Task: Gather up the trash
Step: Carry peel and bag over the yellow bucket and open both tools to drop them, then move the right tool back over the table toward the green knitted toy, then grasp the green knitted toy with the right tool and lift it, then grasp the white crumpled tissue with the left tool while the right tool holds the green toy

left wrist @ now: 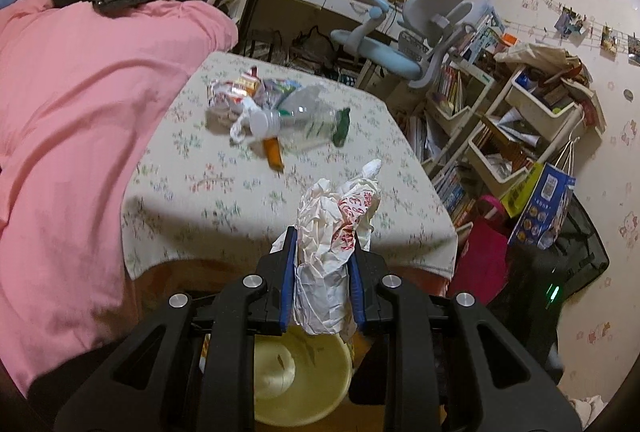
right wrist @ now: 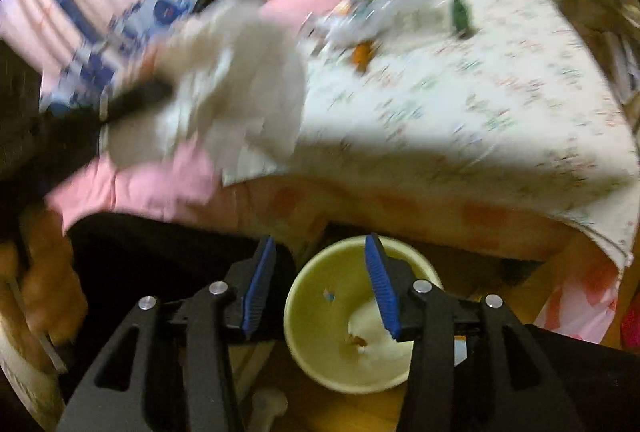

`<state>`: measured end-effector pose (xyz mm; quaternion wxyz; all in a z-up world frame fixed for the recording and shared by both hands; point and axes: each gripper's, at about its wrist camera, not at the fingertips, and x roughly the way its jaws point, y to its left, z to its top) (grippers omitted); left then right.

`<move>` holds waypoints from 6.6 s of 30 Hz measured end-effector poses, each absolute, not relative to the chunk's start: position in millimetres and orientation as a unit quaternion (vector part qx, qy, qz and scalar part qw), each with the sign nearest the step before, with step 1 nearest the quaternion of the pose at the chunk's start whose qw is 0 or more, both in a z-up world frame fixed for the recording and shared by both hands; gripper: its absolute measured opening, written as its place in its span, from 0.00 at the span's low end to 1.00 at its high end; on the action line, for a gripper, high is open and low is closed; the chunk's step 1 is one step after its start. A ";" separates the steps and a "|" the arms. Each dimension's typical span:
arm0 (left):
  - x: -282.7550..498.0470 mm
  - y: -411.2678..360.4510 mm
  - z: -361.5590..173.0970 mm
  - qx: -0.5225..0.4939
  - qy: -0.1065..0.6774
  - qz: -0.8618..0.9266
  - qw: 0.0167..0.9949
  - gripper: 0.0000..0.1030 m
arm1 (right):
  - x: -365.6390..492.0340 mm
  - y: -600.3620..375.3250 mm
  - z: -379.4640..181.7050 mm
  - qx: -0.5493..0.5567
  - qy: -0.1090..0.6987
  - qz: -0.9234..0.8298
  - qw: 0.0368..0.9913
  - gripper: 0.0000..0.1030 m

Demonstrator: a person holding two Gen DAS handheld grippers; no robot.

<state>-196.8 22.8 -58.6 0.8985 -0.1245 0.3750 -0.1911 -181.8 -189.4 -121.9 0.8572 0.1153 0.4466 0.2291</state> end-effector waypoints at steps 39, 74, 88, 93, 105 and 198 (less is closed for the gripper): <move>-244.5 -7.9 -83.5 -0.024 0.408 -0.144 0.901 0.56 | -191.3 -232.2 -95.7 0.158 0.333 0.125 0.921 0.71; -194.1 33.7 -45.2 -0.037 0.316 -0.052 0.946 0.79 | -178.1 -217.6 -84.5 0.113 0.296 0.097 0.943 0.81; -128.8 51.9 -44.9 -0.059 0.317 -0.021 0.946 0.79 | -126.3 -225.7 -59.8 0.081 0.281 0.089 0.952 0.81; -110.3 53.6 -52.6 -0.070 0.329 -0.018 0.941 0.79 | -101.8 -234.0 -58.3 0.074 0.291 0.081 0.951 0.81; -34.6 39.4 -67.1 -0.043 0.352 0.006 0.935 0.79 | -30.7 -251.1 -76.3 0.079 0.339 0.059 0.936 0.81; -25.9 36.4 -57.1 -0.091 0.345 -0.098 0.929 0.04 | -14.4 -284.4 -55.0 0.221 0.317 0.165 0.907 0.35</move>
